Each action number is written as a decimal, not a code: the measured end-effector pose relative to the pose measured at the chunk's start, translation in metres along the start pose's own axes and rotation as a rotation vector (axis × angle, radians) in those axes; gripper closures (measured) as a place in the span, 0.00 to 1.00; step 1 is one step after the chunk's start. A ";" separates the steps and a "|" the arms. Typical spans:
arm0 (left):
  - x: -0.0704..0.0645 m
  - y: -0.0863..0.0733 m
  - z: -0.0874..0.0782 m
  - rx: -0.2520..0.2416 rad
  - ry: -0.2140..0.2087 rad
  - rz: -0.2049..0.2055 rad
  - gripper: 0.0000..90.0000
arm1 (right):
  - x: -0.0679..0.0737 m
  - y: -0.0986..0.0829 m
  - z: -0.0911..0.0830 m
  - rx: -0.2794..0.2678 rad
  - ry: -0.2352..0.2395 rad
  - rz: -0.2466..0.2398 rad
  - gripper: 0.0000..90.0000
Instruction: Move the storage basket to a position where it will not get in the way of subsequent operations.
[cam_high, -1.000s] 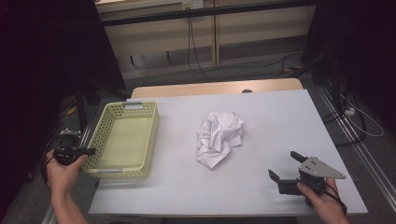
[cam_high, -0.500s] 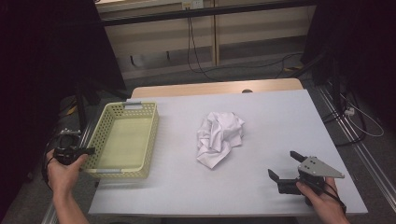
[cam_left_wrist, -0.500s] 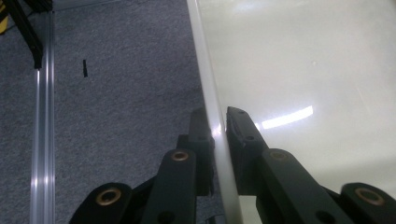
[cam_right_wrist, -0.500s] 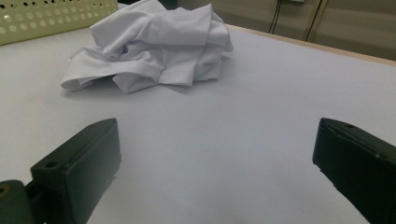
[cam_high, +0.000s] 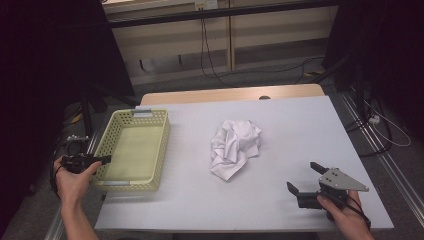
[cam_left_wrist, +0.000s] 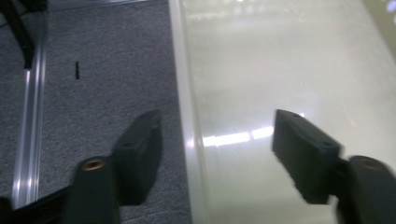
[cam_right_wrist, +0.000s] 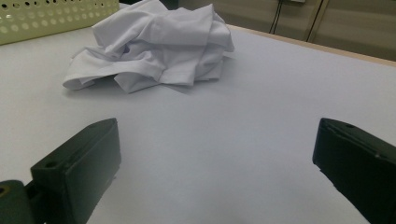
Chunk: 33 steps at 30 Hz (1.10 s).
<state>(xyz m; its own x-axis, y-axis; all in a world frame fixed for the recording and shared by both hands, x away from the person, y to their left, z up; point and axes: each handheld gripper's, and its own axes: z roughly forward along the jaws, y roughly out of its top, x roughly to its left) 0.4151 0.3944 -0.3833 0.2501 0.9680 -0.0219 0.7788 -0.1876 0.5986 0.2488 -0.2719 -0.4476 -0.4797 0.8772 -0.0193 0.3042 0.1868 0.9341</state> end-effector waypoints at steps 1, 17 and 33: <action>0.000 0.000 0.000 0.001 0.000 -0.002 0.32 | 0.000 0.000 0.000 0.000 -0.001 -0.001 0.01; -0.006 0.005 -0.022 -0.168 -0.049 -0.009 0.05 | 0.000 0.001 0.000 -0.004 0.001 -0.002 0.01; -0.039 0.021 -0.065 -0.412 -0.061 0.004 0.04 | 0.001 0.001 -0.001 -0.007 0.009 -0.003 0.01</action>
<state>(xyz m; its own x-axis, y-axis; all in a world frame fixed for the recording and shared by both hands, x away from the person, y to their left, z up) 0.3846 0.3640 -0.3182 0.2959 0.9534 -0.0591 0.4853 -0.0967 0.8690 0.2483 -0.2712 -0.4465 -0.4879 0.8727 -0.0189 0.2970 0.1863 0.9365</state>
